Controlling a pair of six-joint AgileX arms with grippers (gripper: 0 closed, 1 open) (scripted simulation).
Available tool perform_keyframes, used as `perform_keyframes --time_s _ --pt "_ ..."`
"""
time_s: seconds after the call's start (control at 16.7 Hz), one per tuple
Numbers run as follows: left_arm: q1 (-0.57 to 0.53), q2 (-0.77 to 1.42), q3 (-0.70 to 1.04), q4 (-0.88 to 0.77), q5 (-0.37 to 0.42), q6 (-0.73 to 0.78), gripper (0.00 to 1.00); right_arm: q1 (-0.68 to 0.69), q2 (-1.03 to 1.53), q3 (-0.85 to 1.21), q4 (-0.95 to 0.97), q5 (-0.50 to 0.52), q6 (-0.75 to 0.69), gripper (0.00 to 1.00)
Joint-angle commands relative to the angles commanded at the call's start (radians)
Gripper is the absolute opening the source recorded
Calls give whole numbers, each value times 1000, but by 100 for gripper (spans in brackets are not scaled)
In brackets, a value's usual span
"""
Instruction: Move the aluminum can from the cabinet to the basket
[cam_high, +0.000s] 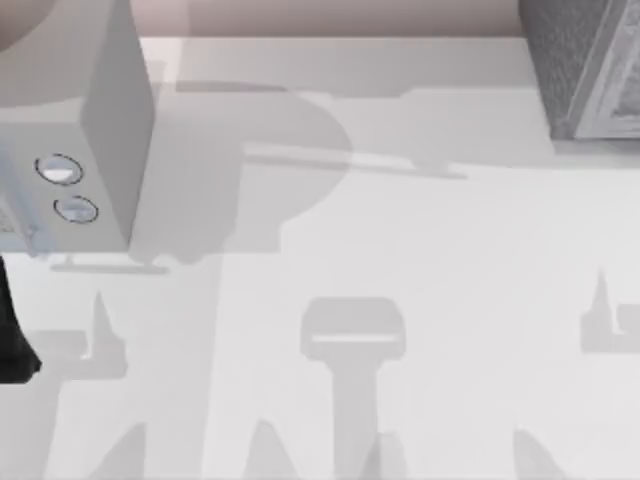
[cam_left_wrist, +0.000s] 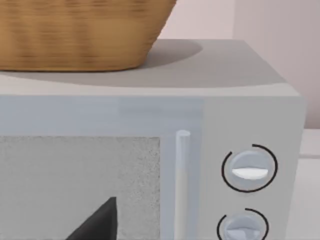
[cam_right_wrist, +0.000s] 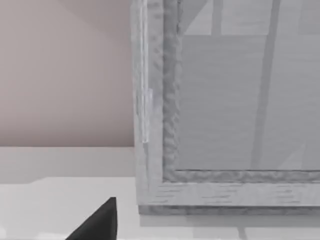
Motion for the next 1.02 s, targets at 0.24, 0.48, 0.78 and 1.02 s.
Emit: perform_keyframes --time_s 0.24,0.48,0.78,1.02 --pt "0 0 0 0 0 0 100 34 246 315 -78 37 3 100" --pt "0 0 0 0 0 0 100 74 533 689 -167 79 6 100" --pt "0 0 0 0 0 0 100 120 867 1139 -272 129 10 100" --pt "0 0 0 0 0 0 100 147 1060 1405 -333 157 13 100"
